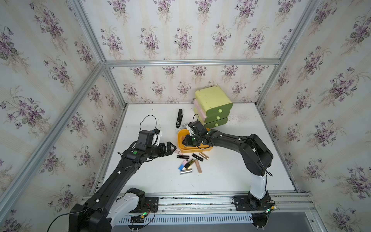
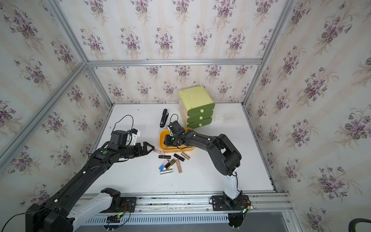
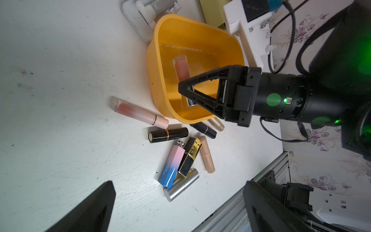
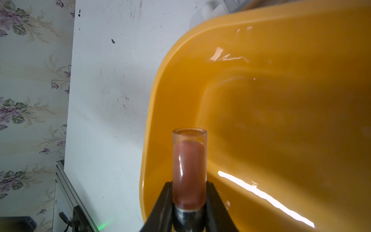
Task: Put the lipstick into the storage box
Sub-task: Place the lipstick in the storage box.
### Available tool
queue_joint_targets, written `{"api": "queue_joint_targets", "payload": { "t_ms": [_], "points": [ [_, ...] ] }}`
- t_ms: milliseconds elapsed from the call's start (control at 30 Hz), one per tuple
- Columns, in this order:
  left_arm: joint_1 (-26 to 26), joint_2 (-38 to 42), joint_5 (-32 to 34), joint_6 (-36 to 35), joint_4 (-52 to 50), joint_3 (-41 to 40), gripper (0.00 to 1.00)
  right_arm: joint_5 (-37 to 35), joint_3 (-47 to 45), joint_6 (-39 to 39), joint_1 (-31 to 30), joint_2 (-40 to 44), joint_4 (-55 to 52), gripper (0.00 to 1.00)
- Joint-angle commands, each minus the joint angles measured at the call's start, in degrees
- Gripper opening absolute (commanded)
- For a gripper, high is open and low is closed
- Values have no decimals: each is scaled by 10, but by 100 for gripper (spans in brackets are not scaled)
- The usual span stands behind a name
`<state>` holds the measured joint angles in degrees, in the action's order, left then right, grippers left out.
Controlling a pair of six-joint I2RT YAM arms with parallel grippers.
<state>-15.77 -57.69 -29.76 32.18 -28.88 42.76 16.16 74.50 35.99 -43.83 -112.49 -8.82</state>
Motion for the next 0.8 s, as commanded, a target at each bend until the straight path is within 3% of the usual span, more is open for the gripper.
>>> {"api": "queue_joint_targets", "payload": {
  "t_ms": [0, 767],
  "points": [
    [2, -3, -7, -11, 4, -1, 100, 8, 6, 11, 3, -14, 28, 20],
    [3, -34, 1, -10, 14, 14, 100, 42, -5, 24, 17, -70, 86, 35]
  ]
}}
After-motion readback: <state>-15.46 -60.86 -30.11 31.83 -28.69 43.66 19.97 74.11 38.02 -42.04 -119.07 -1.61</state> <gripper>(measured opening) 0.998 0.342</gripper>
